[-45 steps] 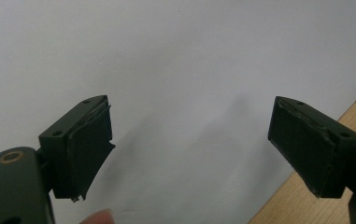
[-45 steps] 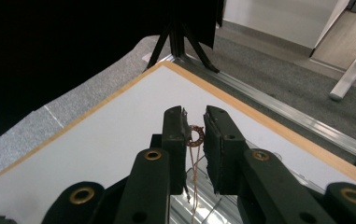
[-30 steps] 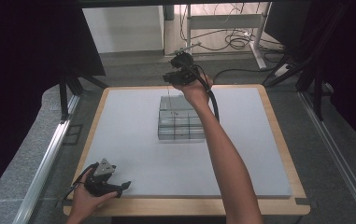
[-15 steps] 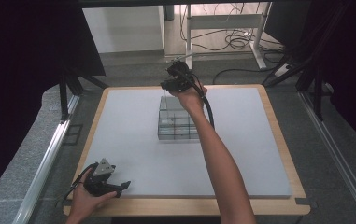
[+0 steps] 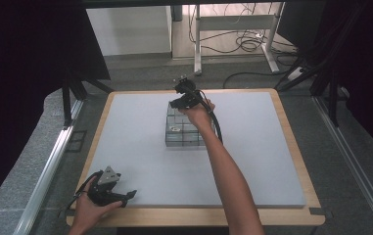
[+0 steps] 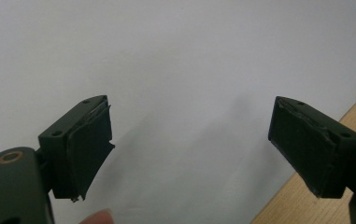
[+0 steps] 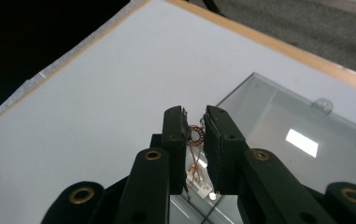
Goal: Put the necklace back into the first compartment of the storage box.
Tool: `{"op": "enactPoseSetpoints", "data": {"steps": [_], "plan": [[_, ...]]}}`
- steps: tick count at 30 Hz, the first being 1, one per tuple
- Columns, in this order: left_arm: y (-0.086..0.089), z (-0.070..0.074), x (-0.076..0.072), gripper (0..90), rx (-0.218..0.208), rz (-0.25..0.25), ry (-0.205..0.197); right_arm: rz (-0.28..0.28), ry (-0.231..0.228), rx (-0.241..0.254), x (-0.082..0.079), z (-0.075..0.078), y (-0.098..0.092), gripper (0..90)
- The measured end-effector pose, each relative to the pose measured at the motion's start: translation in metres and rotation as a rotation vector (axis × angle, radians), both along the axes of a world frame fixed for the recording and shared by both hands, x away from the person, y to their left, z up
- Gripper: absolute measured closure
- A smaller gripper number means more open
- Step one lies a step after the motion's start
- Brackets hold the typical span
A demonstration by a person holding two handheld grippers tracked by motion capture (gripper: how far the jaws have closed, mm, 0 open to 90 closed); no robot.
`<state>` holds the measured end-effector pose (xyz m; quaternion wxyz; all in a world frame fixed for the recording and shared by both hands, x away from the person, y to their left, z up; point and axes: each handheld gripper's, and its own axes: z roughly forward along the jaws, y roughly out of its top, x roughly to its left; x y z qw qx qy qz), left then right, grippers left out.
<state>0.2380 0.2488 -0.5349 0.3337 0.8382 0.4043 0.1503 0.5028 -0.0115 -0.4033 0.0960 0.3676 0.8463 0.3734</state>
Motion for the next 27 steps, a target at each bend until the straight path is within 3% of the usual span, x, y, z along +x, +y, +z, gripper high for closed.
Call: {"op": "enactPoseSetpoints", "data": {"steps": [12, 17, 27], "plan": [[0.000, 0.000, 0.000, 14.0, 0.000, -0.002, 0.002, -0.005, 0.089, -0.064, 0.007, -0.051, 0.001, 77.0], [0.000, 0.000, 0.000, 13.9, -0.006, -0.001, 0.003, 0.003, 0.122, -0.125, 0.008, -0.071, 0.011, 76.9], [0.001, 0.000, -0.001, 13.7, -0.006, -0.001, 0.002, -0.003, 0.165, -0.173, 0.010, -0.092, 0.018, 76.2]]}}
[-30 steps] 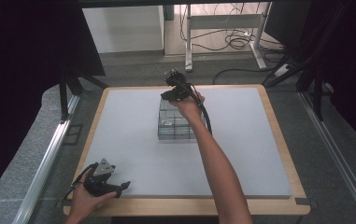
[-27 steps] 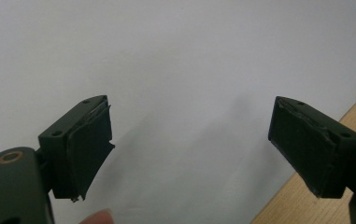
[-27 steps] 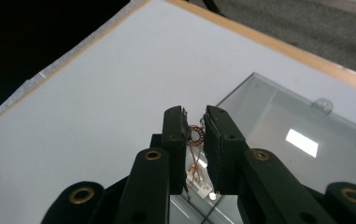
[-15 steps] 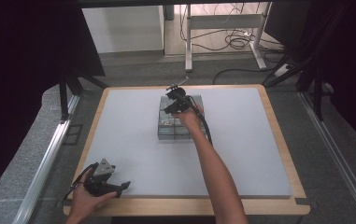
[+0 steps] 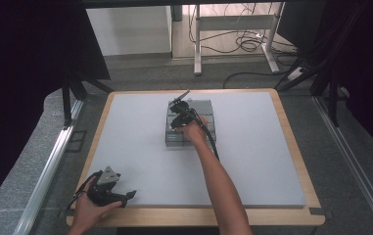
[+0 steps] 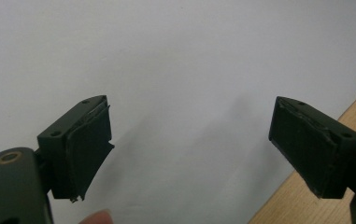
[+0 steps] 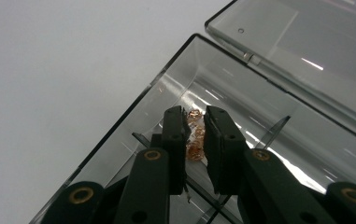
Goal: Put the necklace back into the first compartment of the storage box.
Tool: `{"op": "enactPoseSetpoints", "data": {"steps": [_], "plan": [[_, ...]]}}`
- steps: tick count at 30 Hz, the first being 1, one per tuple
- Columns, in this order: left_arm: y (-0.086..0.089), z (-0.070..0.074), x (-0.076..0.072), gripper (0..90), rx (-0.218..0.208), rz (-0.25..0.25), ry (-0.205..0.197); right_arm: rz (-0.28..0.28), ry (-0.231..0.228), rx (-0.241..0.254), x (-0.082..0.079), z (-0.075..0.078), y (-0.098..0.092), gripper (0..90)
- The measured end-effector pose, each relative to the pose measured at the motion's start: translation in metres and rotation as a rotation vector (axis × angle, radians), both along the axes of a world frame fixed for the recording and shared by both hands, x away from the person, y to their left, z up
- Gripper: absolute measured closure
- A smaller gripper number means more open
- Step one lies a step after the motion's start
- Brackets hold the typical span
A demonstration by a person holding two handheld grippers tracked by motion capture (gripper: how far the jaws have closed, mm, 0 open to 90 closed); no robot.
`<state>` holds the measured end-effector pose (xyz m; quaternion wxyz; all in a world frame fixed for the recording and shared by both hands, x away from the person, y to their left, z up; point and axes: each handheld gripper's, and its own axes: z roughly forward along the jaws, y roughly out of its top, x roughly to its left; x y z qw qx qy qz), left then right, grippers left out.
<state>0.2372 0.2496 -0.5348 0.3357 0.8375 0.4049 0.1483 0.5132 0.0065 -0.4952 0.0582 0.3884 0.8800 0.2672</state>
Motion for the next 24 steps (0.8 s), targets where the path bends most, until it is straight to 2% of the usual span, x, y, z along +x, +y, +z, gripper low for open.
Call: {"op": "enactPoseSetpoints", "data": {"steps": [3, 6, 9, 11, 13, 17, 21, 24], "plan": [[0.000, 0.000, 0.000, 13.6, 0.000, 0.000, -0.001, -0.001, 0.006, -0.007, 0.000, -0.002, 0.000, 71.5], [0.001, 0.000, 0.000, 13.6, 0.001, 0.001, -0.001, 0.000, -0.009, 0.003, -0.001, 0.001, -0.001, 60.8], [0.000, 0.000, 0.000, 13.6, 0.003, 0.000, -0.001, -0.003, -0.018, 0.043, -0.004, 0.009, -0.004, 53.0], [0.000, 0.000, 0.000, 13.6, 0.003, 0.001, -0.001, -0.014, -0.036, 0.097, -0.009, 0.017, -0.008, 47.1], [0.000, 0.000, 0.000, 13.6, 0.004, 0.002, -0.002, -0.017, -0.064, 0.129, -0.015, 0.025, -0.014, 40.3], [0.000, 0.000, 0.000, 13.6, 0.006, 0.003, 0.000, -0.022, -0.168, 0.157, -0.037, 0.040, -0.030, 36.3], [0.000, -0.001, 0.000, 13.6, 0.012, 0.004, 0.001, -0.023, -0.186, 0.201, -0.055, 0.049, -0.050, 35.4], [0.000, 0.000, 0.000, 13.5, 0.013, 0.006, 0.001, -0.027, -0.197, 0.221, -0.068, 0.049, -0.068, 34.4]]}}
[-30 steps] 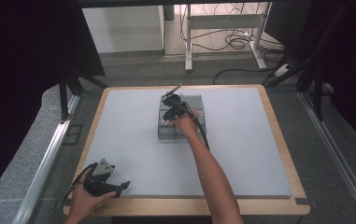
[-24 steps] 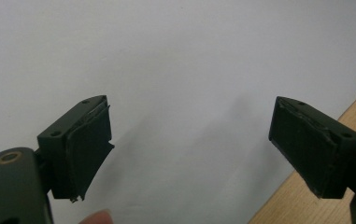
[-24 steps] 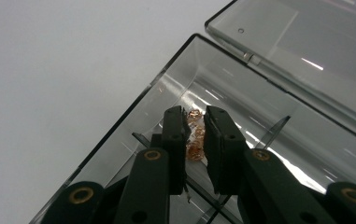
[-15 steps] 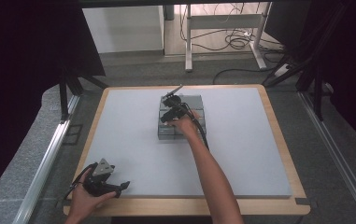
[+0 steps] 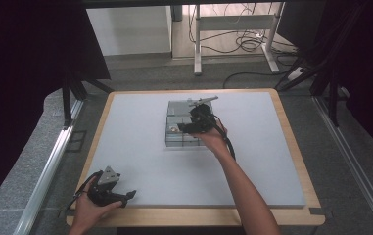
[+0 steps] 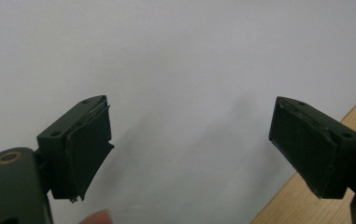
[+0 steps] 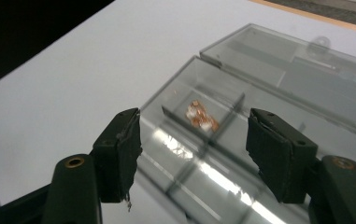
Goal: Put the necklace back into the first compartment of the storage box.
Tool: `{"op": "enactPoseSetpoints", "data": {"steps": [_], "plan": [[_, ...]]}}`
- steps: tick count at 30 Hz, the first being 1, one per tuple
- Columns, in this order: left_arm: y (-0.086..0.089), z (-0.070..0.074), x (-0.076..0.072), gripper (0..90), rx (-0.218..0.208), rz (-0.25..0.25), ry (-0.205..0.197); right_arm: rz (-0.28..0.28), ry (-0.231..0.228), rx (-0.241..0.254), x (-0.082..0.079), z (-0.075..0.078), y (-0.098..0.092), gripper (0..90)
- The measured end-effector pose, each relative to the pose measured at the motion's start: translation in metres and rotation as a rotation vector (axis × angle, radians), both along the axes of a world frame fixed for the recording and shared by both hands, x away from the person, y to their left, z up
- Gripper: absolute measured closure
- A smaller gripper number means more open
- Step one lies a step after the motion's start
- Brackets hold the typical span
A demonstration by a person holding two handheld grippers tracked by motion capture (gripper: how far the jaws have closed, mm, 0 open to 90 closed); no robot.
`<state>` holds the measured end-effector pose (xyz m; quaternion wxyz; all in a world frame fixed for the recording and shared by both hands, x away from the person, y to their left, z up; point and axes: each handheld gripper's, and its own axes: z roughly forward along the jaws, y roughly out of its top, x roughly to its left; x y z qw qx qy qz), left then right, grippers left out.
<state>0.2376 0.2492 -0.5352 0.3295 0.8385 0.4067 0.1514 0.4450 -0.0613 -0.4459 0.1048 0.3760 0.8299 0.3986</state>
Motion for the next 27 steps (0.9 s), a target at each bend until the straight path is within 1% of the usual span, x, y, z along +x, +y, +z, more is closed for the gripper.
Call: {"op": "enactPoseSetpoints", "data": {"steps": [1, 3, 7, 8, 9, 11, 13, 15, 16, 18, 19, 22, 25, 27], "plan": [[0.000, 0.000, 0.000, 13.5, 0.001, 0.001, 0.000, -0.003, -0.009, -0.006, -0.005, 0.000, -0.006, 33.8], [0.000, 0.000, 0.000, 13.5, 0.003, 0.002, 0.001, -0.007, -0.017, 0.002, -0.018, 0.000, -0.020, 33.8], [-0.001, -0.001, 0.000, 13.5, 0.004, 0.003, 0.003, -0.007, -0.037, 0.012, -0.045, -0.003, -0.052, 33.1], [-0.001, -0.001, 0.000, 13.5, 0.004, 0.004, 0.003, -0.012, -0.041, 0.016, -0.053, -0.005, -0.063, 33.1], [-0.001, -0.001, 0.000, 13.5, 0.002, 0.005, 0.003, -0.014, -0.044, 0.017, -0.058, -0.007, -0.069, 33.1], [-0.001, -0.001, 0.000, 13.5, 0.002, 0.006, 0.002, -0.033, -0.053, 0.027, -0.070, -0.011, -0.089, 33.2], [-0.001, -0.001, 0.000, 13.5, 0.006, 0.006, 0.001, -0.049, -0.063, 0.036, -0.079, -0.014, -0.105, 33.1], [-0.001, -0.001, 0.001, 13.5, 0.008, 0.006, 0.002, -0.072, -0.065, 0.048, -0.088, -0.020, -0.122, 33.2], [-0.002, -0.002, 0.002, 13.6, 0.008, 0.008, 0.002, -0.081, -0.076, 0.051, -0.093, -0.025, -0.132, 33.1], [-0.002, -0.002, 0.002, 13.6, 0.011, 0.004, 0.005, -0.092, -0.065, 0.035, -0.096, -0.031, -0.143, 33.1], [-0.003, -0.002, 0.003, 13.7, 0.012, 0.004, 0.006, -0.101, -0.068, 0.035, -0.096, -0.034, -0.148, 33.1], [-0.003, -0.002, 0.003, 13.6, 0.011, 0.002, 0.007, -0.133, -0.065, 0.062, -0.096, -0.039, -0.160, 33.1], [-0.002, -0.002, 0.003, 13.5, 0.008, 0.000, 0.003, -0.138, -0.061, 0.071, -0.094, -0.041, -0.163, 33.0], [-0.001, -0.001, 0.004, 13.5, 0.001, 0.001, 0.002, -0.138, -0.063, 0.057, -0.091, -0.044, -0.163, 32.5]]}}
